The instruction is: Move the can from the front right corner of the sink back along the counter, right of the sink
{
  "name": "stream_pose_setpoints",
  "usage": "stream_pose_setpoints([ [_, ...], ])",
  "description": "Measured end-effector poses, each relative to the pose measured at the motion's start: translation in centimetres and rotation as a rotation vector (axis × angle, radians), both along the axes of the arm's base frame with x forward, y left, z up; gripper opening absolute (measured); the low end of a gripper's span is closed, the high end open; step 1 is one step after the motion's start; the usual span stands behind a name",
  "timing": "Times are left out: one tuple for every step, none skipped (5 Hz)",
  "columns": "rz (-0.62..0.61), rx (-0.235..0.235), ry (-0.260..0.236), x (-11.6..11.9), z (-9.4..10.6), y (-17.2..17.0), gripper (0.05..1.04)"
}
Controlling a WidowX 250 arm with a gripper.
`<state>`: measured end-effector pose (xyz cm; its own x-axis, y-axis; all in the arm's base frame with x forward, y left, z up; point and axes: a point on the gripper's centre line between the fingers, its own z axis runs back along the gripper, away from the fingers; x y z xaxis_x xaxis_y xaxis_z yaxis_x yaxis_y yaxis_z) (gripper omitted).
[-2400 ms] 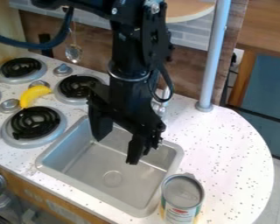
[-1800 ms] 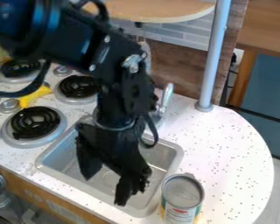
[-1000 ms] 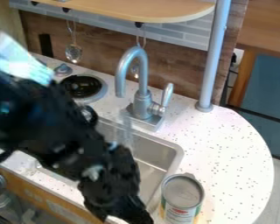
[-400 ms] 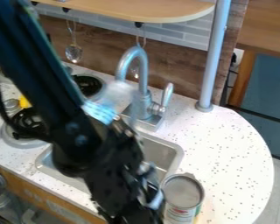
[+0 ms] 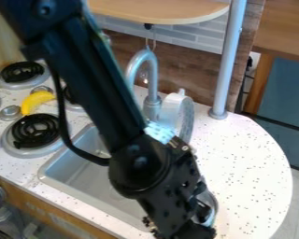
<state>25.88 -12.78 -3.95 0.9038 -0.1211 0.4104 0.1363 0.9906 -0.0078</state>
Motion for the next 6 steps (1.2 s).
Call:
stream_pose_setpoints([
  [-0.002, 0.018, 0.006, 0.6, -0.6, -0.2, 0.999],
  [-0.006, 0.04, 0.015, 1.4, -1.2, -0.3, 0.999],
  [0.021, 0.051, 0.022, 2.3, -1.6, 0.3, 0.999],
  [0.04, 0.048, 0.01, 3.3, -1.3, 0.7, 0.999],
  [0.061, 0.056, 0.002, 4.6, -0.8, 1.4, 0.999],
  [0.071, 0.074, 0.014, 5.5, -1.1, 2.0, 0.999],
])
